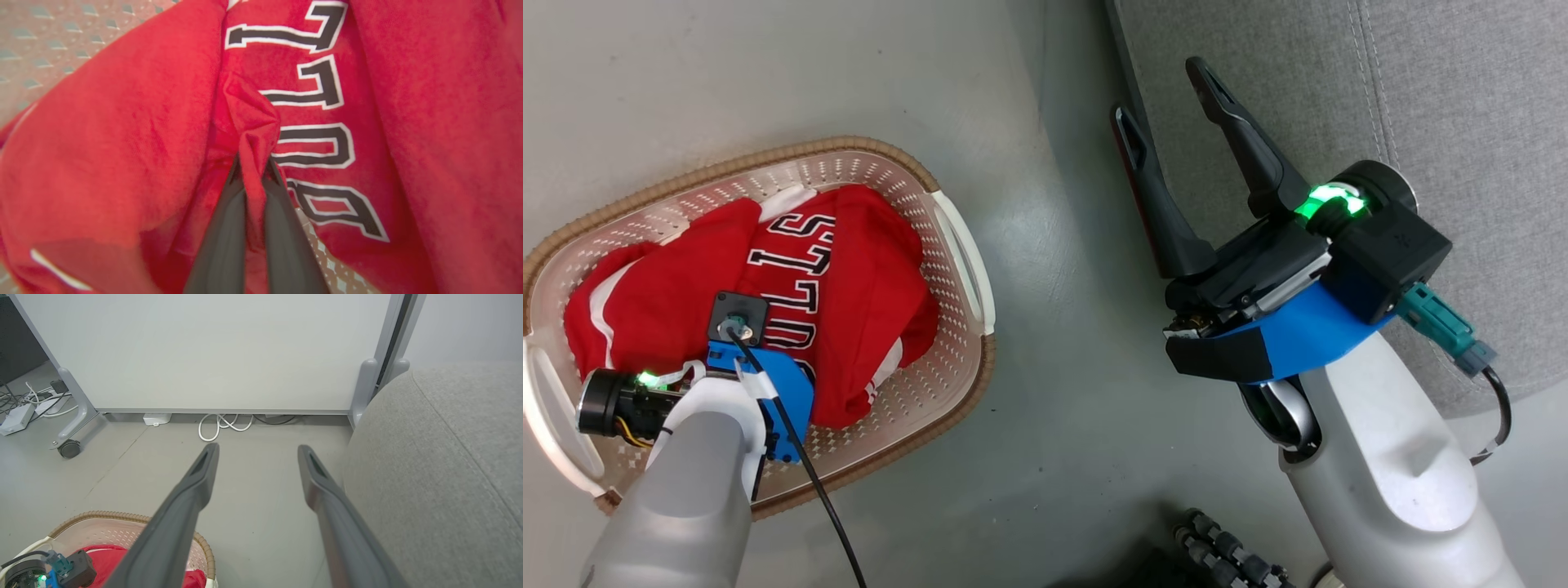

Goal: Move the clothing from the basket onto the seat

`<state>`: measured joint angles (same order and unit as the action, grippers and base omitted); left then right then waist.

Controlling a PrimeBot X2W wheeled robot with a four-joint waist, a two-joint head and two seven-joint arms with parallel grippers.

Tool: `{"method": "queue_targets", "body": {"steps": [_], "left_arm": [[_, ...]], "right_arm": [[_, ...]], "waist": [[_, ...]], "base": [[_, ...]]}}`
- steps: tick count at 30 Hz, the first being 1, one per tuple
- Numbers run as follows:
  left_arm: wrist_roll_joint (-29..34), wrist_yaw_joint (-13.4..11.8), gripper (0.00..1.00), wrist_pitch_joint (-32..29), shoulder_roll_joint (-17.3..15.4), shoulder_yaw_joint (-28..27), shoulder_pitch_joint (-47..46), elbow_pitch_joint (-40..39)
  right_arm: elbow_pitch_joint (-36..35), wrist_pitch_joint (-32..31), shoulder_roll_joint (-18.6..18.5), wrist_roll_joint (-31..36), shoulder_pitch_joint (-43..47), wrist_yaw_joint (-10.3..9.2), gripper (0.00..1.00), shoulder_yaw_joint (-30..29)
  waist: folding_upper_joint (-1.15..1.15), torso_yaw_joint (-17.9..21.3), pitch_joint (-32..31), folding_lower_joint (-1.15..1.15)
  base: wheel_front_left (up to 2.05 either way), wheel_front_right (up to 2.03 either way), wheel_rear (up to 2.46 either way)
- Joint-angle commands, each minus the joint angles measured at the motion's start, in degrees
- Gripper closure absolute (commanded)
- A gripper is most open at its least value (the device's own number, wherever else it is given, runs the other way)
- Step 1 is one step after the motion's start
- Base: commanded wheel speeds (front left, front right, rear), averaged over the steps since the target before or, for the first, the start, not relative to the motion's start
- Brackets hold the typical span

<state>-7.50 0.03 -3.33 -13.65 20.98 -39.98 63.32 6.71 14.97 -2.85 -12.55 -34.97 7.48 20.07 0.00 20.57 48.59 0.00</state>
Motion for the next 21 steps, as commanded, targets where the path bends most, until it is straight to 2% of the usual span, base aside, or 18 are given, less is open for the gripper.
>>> {"method": "queue_targets", "body": {"steps": [1, 7, 11, 17, 21], "left_arm": [[0.0, 0.2, 1.0, 0.4, 0.0, 0.1, -1.0, 0.2], [-0.9, 0.6, 1.0, 1.5, 0.7, 0.5, -1.6, 1.8], [-1.6, 0.9, 1.0, 2.9, 2.3, 0.8, -1.3, 3.0], [-2.1, 2.1, 1.0, 6.2, 4.8, 1.5, -0.2, 4.5], [-2.5, 3.6, 1.0, 9.4, 7.3, 2.6, 1.2, 5.6]], "right_arm": [[0.1, 0.3, -0.1, 0.1, -0.5, 0.03, 0.0, -0.1], [0.6, 0.3, 0.0, 0.5, -0.2, 0.03, 0.0, -0.1], [1.7, 0.3, -0.1, 1.4, 0.3, 0.03, 0.0, 0.1], [3.9, 0.3, -0.1, 3.6, 1.6, 0.03, 0.0, -0.3], [6.5, 0.2, -0.1, 5.4, 3.9, 0.02, 0.0, -1.3]], "waist": [[0.0, -0.1, -0.1, 0.0], [0.0, -0.9, -1.2, 0.0], [0.0, -2.2, -3.8, 0.0], [0.0, -5.3, -10.5, 0.0], [0.0, -8.5, -18.0, 0.0]], "base": [[0.0, 0.0, 0.0], [0.0, 0.0, 0.0], [0.0, 0.0, 0.0], [0.0, 0.0, 0.0], [0.0, 0.0, 0.0]]}}
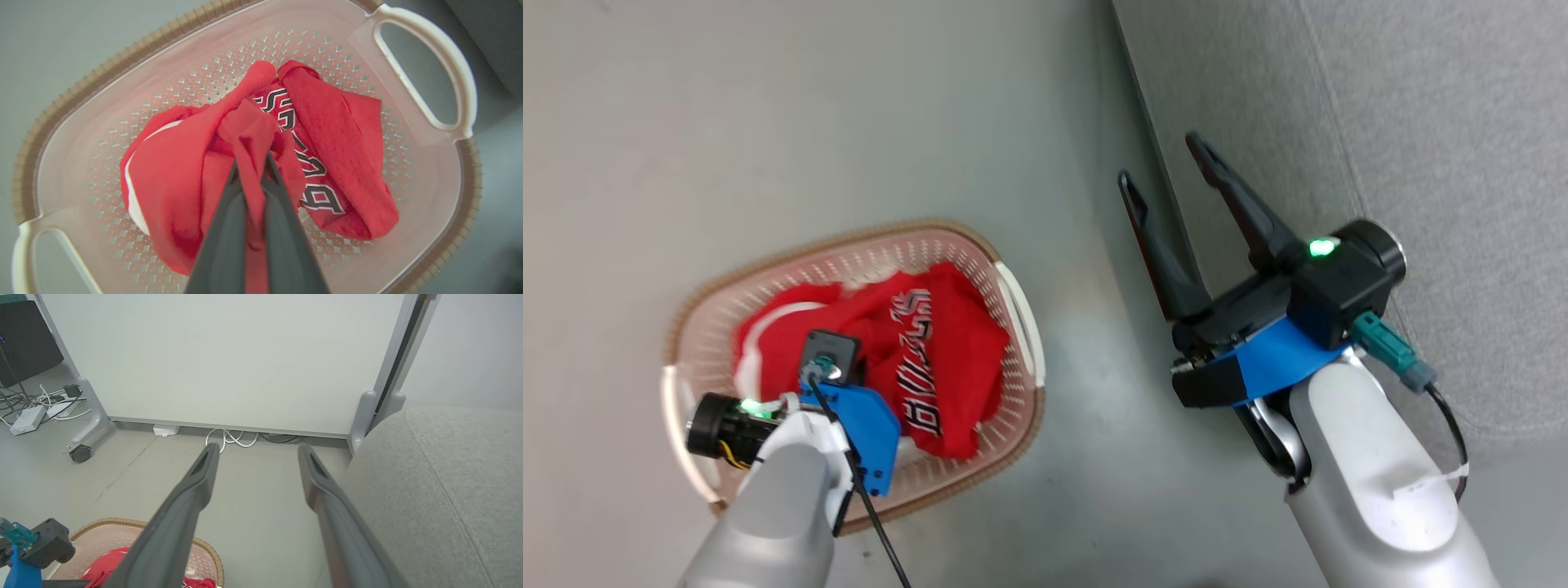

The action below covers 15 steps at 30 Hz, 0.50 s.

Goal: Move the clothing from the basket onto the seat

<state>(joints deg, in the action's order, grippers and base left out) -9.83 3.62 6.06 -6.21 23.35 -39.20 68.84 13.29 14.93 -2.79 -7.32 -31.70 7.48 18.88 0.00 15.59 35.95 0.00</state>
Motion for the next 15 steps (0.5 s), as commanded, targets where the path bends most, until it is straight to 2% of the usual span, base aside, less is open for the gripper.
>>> {"method": "queue_targets", "body": {"steps": [1, 10, 15], "left_arm": [[-0.5, 0.4, 1.0, 0.7, 0.4, 0.4, 0.6, 0.3], [-3.0, 3.1, 1.0, 5.3, 3.3, 3.5, 2.6, -0.5], [-8.9, 3.8, 1.0, 5.2, 3.4, 11.1, 5.5, -9.3]], "right_arm": [[0.4, 0.1, -0.2, 0.5, 1.2, 0.03, 0.0, -0.4], [2.5, -2.8, -0.2, 1.1, 10.1, 0.03, 0.0, -3.2], [1.6, -4.8, -0.2, 0.8, 15.2, 0.03, 0.0, -4.1]], "waist": [[0.0, -4.2, -7.0, 0.0], [0.0, -11.2, -22.7, 0.0], [0.0, -13.6, -28.8, 0.0]], "base": [[0.0, 0.0, 0.0], [0.0, 0.0, 0.0], [0.0, 0.0, 0.0]]}}
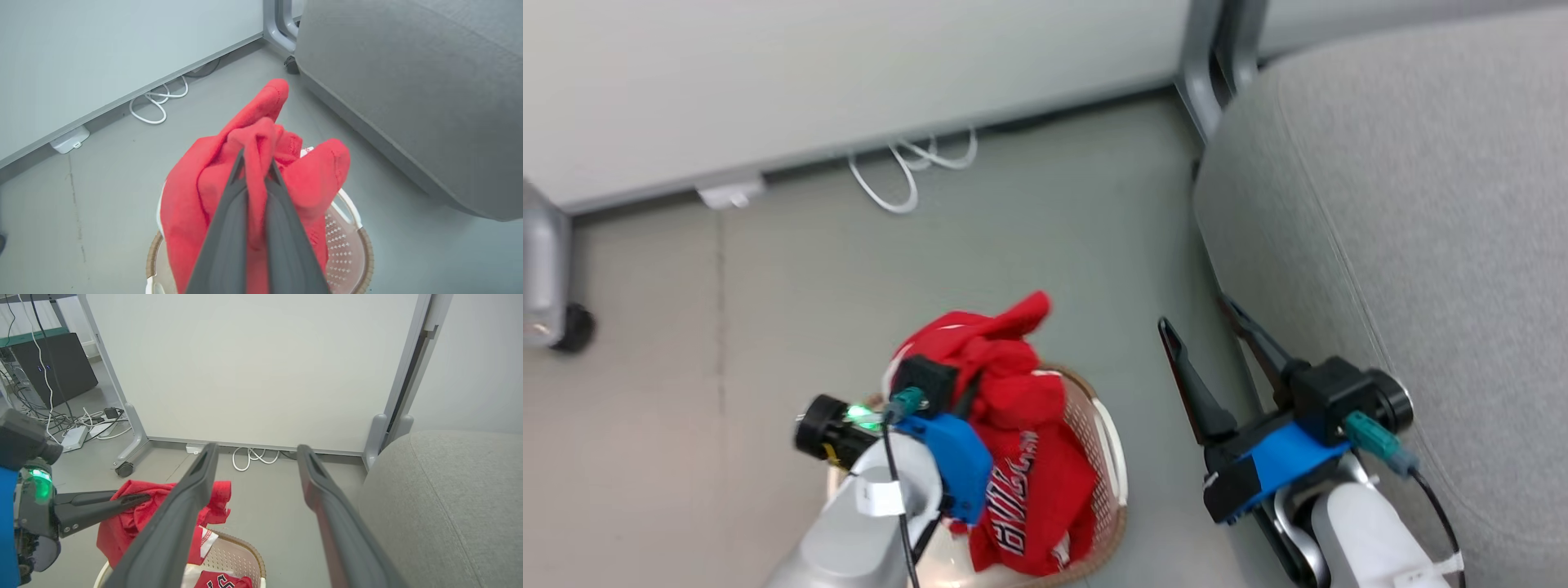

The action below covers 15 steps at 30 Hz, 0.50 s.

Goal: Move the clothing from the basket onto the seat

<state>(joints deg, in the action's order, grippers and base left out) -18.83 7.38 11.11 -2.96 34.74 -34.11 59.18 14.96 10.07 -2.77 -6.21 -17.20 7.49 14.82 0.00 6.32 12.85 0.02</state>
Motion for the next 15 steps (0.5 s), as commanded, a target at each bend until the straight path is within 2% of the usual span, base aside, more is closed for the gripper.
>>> {"method": "queue_targets", "body": {"steps": [1, 6, 15], "left_arm": [[-1.6, 0.1, 1.0, -0.3, 0.1, 1.6, 0.9, -1.7], [-8.3, 0.1, 1.0, -1.2, 0.0, 8.5, 0.2, -9.9], [-15.7, 0.0, 1.0, -0.9, 0.1, 15.2, -3.7, -18.1]], "right_arm": [[-0.4, -0.4, -0.2, -0.4, 1.7, 0.01, 0.0, -0.2], [-1.6, -2.0, -0.2, -0.9, 5.0, 0.01, 0.0, -0.9], [-3.6, -4.0, -0.2, -1.1, 8.7, 0.01, 0.0, -1.2]], "waist": [[0.0, -4.7, -6.6, -0.02], [0.0, -5.8, -10.3, -0.02], [0.0, -6.1, -14.1, -0.02]], "base": [[0.0, 0.0, 0.0], [0.0, 0.0, 0.0], [0.0, 0.0, 0.0]]}}
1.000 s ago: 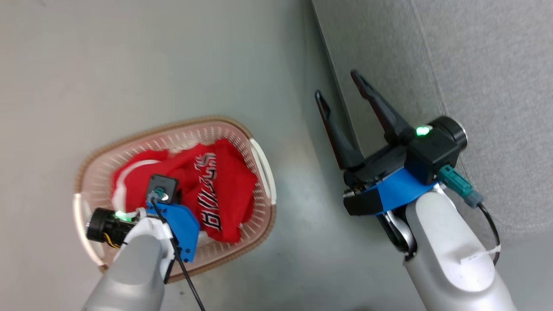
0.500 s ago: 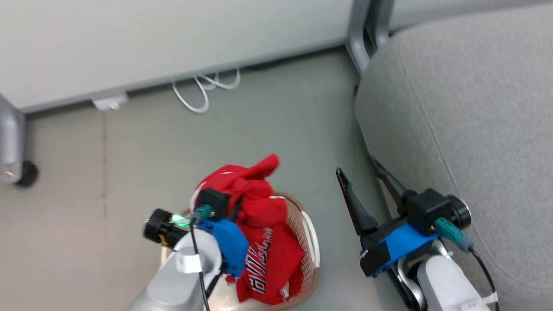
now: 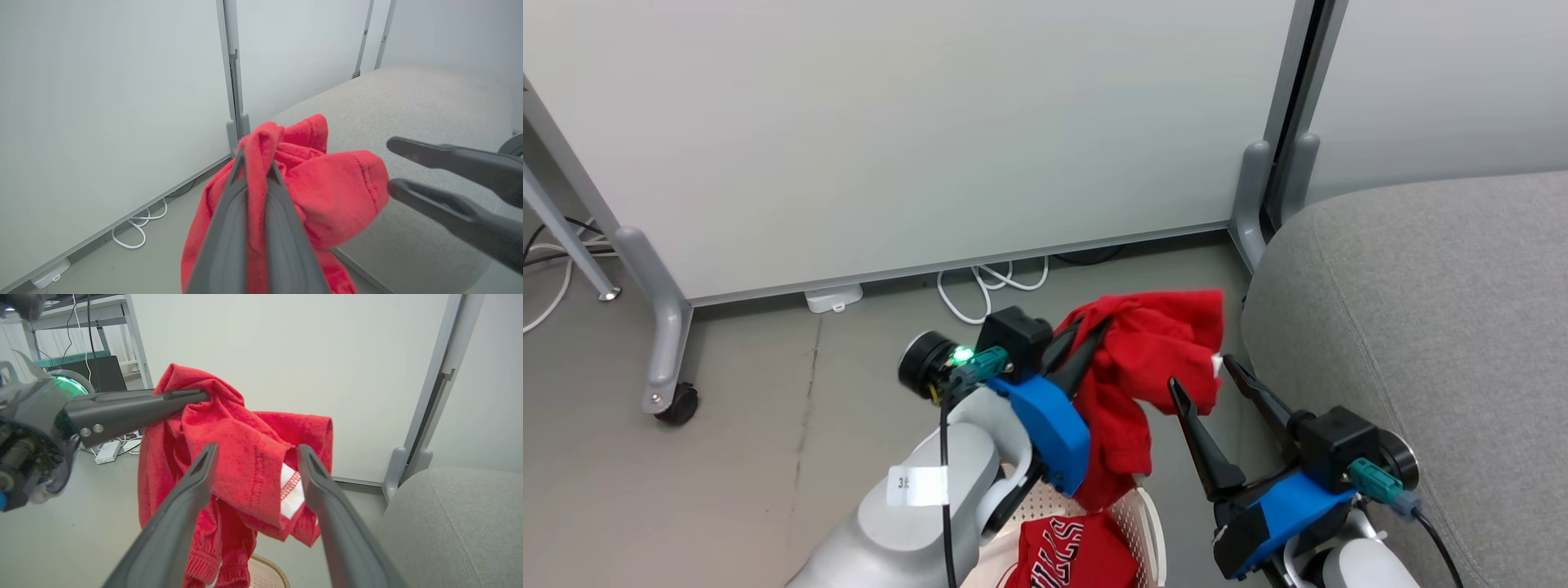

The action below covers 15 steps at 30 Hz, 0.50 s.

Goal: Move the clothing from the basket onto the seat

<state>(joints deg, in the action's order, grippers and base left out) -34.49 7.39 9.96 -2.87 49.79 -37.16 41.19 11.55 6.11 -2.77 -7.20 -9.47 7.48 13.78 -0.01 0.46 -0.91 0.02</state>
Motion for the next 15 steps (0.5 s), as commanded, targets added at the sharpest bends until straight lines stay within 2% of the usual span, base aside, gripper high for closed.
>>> {"method": "queue_targets", "body": {"steps": [1, 7, 15], "left_arm": [[-0.7, -0.3, 1.0, 0.3, 0.0, 0.7, -1.1, -0.8], [-4.1, -1.5, 1.0, 0.2, 0.0, 3.9, -3.5, -3.0], [-6.5, -2.8, 1.0, 0.9, 0.0, 6.9, -4.5, -1.9]], "right_arm": [[-0.4, -0.3, -0.2, -0.1, 1.2, 0.03, 0.0, -0.2], [-1.3, -0.9, -0.2, -0.4, 2.2, 0.03, 0.0, 0.1], [-1.4, -1.2, -0.2, -0.9, 3.0, 0.02, 0.0, 0.2]], "waist": [[0.01, -0.2, -0.4, -0.02], [0.01, 0.1, -1.2, -0.02], [0.01, 0.6, -1.3, -0.02]], "base": [[0.0, 0.0, 0.0], [0.0, 0.0, 0.0], [0.0, 0.0, 0.0]]}}
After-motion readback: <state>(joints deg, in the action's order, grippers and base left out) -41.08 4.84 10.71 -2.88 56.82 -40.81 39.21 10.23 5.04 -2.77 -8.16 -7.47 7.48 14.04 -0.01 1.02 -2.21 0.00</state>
